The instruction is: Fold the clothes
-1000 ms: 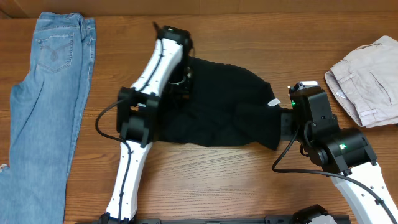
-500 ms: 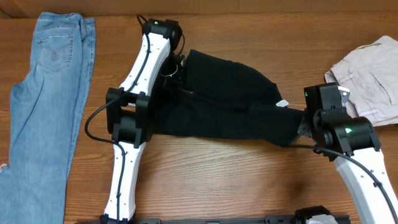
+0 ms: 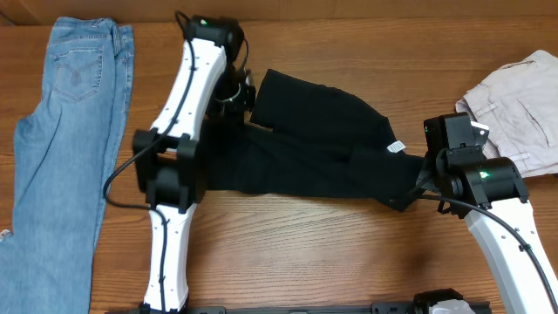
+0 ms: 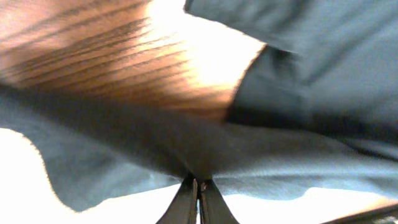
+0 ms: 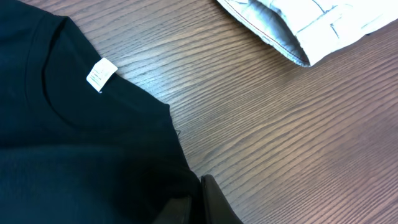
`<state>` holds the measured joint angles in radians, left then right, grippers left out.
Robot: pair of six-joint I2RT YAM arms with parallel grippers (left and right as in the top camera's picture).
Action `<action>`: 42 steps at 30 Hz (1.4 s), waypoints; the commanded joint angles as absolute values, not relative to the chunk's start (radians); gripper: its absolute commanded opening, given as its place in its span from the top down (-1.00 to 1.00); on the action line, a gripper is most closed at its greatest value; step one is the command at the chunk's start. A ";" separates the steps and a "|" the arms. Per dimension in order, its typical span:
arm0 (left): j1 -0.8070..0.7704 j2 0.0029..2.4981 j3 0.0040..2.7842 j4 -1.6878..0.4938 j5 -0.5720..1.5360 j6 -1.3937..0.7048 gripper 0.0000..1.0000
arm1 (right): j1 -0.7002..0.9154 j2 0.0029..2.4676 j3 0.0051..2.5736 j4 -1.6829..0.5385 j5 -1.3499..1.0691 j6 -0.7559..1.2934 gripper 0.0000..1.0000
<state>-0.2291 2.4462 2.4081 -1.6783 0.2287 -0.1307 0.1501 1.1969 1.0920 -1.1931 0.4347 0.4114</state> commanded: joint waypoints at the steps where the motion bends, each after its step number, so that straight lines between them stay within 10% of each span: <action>1: -0.218 2.274 2.411 -1.612 0.243 -0.147 0.92 | 0.142 1.194 1.106 -1.183 0.471 0.422 0.90; 18: -0.200 1.961 2.411 -1.141 -0.231 -0.207 0.92 | 0.133 1.193 1.150 -0.496 0.326 0.122 0.89; 29: -0.190 2.017 2.411 -1.573 -0.134 -0.255 0.89 | 0.133 1.195 1.173 -1.004 0.180 0.157 0.84; 34: -0.190 2.093 2.411 -1.688 -0.023 -0.221 0.53 | 0.133 1.195 1.173 -1.091 0.209 0.157 0.84; 42: -0.190 2.159 2.337 -1.685 0.130 -0.154 0.72 | 0.133 1.195 1.173 -1.075 0.247 0.157 0.84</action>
<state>-0.1982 2.1441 2.3524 -1.6848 0.0616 -0.1841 0.1436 1.2007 1.1564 -1.0836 0.2211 0.1532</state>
